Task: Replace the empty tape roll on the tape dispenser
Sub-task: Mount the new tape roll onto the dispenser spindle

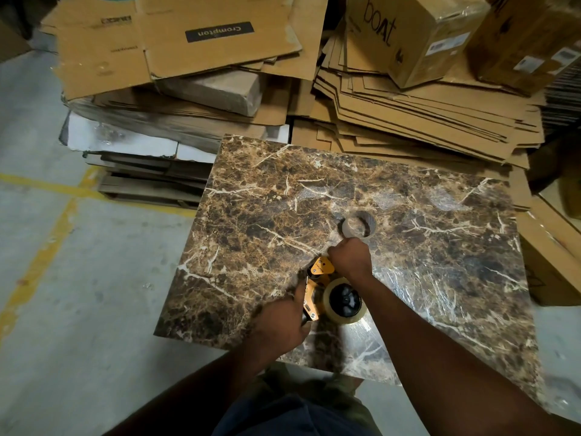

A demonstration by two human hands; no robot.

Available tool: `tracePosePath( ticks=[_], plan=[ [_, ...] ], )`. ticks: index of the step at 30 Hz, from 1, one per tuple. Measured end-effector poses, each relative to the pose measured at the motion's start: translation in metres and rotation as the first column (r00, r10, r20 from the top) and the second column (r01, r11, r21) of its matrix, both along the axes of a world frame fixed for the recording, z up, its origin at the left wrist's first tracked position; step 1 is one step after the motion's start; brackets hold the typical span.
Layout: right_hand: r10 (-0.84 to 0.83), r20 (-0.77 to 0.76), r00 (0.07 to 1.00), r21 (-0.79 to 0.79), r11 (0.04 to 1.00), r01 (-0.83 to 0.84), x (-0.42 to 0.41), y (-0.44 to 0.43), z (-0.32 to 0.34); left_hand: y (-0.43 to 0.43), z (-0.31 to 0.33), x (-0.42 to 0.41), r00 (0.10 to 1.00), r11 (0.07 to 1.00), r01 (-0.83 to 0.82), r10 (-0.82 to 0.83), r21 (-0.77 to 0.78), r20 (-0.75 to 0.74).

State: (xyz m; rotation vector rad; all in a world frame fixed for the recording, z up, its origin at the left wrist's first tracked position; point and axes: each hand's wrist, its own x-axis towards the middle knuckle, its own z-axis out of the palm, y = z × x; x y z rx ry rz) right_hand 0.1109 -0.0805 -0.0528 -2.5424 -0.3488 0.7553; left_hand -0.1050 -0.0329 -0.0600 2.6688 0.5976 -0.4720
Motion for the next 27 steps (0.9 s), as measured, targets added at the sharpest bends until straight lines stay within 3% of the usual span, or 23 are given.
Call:
tracePosePath(
  ticks=[3,6,8,10,12,15,16,18,19,21,22,23,27],
  plan=[
    [0.0,-0.023,1.0,0.048,0.999,0.001,0.003,-0.009,0.002,-0.002,0.005,0.012,0.999,0.988,0.046,-0.042,0.145,-0.029],
    [-0.074,0.033,0.997,0.115,0.991,0.07,-0.003,-0.026,0.011,-0.005,0.009,0.02,0.995,0.996,-0.069,0.073,0.061,-0.07],
    [-0.108,0.19,0.976,0.182,0.981,0.073,-0.015,-0.042,0.019,-0.005,0.011,0.023,0.988,0.99,-0.138,0.136,-0.028,-0.074],
    [-0.023,0.321,0.947,0.209,0.977,-0.047,-0.038,-0.058,0.026,-0.001,0.015,0.023,0.987,0.986,-0.148,0.143,-0.078,-0.068],
    [0.133,0.298,0.945,0.186,0.963,-0.194,-0.068,-0.077,0.027,0.001,0.02,0.024,0.991,0.985,-0.131,0.127,-0.112,-0.042],
    [0.213,0.133,0.968,0.19,0.953,-0.236,-0.106,-0.107,0.019,0.001,0.032,0.028,0.992,0.981,-0.13,0.129,-0.145,-0.013],
    [0.147,0.06,0.987,0.196,0.968,-0.156,-0.116,-0.112,0.016,0.001,0.036,0.031,0.99,0.976,-0.138,0.141,-0.168,0.005],
    [-0.077,-0.269,0.96,0.2,0.971,0.134,-0.129,-0.11,0.011,0.001,0.042,0.038,0.982,0.962,-0.167,0.182,-0.216,0.05],
    [-0.164,-0.482,0.861,0.181,0.943,0.28,-0.132,-0.104,0.01,-0.001,0.043,0.041,0.976,0.955,-0.179,0.202,-0.237,0.077],
    [-0.181,-0.798,0.575,0.191,0.829,0.525,-0.132,-0.091,0.01,-0.002,0.044,0.044,0.963,0.942,-0.203,0.242,-0.266,0.119],
    [-0.136,-0.874,0.467,0.214,0.755,0.62,-0.129,-0.084,0.014,-0.001,0.046,0.046,0.955,0.937,-0.221,0.264,-0.271,0.133],
    [-0.088,-0.904,0.418,0.24,0.704,0.668,-0.124,-0.079,0.02,-0.001,0.047,0.047,0.945,0.932,-0.238,0.287,-0.274,0.156],
    [-0.055,-0.898,0.436,0.293,0.664,0.687,-0.107,-0.055,0.032,0.002,0.052,0.046,0.921,0.944,-0.229,0.29,-0.238,0.262]
  ],
)
